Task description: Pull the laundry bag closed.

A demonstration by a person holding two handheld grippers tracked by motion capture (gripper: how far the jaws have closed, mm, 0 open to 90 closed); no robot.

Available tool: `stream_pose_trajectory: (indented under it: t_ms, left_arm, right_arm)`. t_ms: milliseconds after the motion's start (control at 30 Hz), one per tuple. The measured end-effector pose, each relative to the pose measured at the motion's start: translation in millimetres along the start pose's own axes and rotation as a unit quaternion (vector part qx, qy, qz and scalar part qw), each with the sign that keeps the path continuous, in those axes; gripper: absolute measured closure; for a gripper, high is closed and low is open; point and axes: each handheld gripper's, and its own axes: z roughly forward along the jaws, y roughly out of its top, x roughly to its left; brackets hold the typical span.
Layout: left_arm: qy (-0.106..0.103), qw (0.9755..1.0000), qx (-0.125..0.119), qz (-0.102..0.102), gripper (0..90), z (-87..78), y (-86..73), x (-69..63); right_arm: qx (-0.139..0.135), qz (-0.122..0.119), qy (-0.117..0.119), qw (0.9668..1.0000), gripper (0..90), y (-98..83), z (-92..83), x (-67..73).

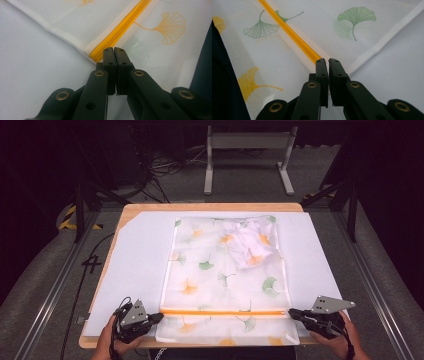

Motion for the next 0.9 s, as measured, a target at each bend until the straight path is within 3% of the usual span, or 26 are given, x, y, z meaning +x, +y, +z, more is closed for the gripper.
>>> stream_pose_trajectory:
  t_ms: [267, 600, 633, 700, 900]
  left_arm:
    - [0.017, 0.9997, -0.019, 0.0, 86.2, -7.6, 2.3, 2.9]
    - [0.053, 0.9981, -0.032, 0.003, 75.4, -15.9, 5.5, 13.7]
    - [0.062, 0.9975, -0.034, 0.0, 69.6, -17.9, 5.1, 16.8]
    - [0.067, 0.9971, -0.037, -0.002, 68.7, -19.3, 4.6, 19.0]
    - [0.1, 0.994, -0.043, -0.013, 52.6, -22.2, 2.9, 28.3]
  right_arm:
    - [-0.015, -0.007, -0.015, 0.9997, 84.9, 1.0, -6.0, -1.3]
    - [-0.034, -0.012, -0.042, 0.9985, 73.4, 5.4, -11.1, -9.6]
    - [-0.036, -0.009, -0.049, 0.9981, 69.5, 6.3, -11.9, -12.5]
    - [-0.037, -0.009, -0.054, 0.9978, 68.2, 6.7, -12.1, -14.0]
    - [-0.042, -0.001, -0.072, 0.9965, 56.2, 7.9, -11.2, -23.6]
